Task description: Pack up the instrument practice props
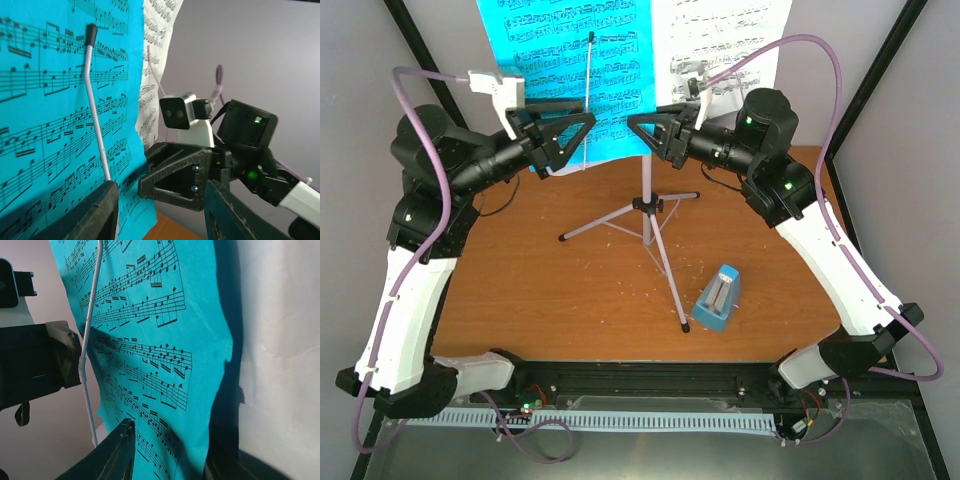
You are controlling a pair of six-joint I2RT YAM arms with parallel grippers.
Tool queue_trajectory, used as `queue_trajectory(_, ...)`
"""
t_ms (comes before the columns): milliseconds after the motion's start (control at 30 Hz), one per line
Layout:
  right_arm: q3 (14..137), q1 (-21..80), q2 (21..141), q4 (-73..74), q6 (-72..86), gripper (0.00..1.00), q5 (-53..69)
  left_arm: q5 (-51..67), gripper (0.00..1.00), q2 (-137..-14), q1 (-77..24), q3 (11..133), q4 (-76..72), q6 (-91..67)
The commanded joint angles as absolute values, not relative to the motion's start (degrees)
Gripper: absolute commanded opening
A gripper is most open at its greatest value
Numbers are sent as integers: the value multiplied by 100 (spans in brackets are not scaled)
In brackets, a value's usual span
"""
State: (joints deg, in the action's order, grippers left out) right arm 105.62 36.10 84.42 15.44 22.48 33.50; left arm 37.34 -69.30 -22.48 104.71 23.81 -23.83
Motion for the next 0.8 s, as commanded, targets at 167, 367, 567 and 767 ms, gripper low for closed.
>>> queue_trajectory(167, 10666, 3665, 8418, 1603, 2096, 26, 3335, 1821, 44, -7353, -3279, 11146, 3043, -1626)
queue_trajectory(367, 10613, 3667, 8335, 1645, 1994, 26, 3245, 1257, 44, -7403, -3576, 11156, 3050, -1521)
queue_trajectory(567, 10561, 3665, 8276, 1661, 1921, 17, 3156, 946, 44, -7272, -3577, 11005, 2985, -1545)
queue_trajectory(767, 10494, 3665, 8238, 1627, 1907, 10, 3101, 937, 42, -7216, -3578, 10961, 2941, -1556)
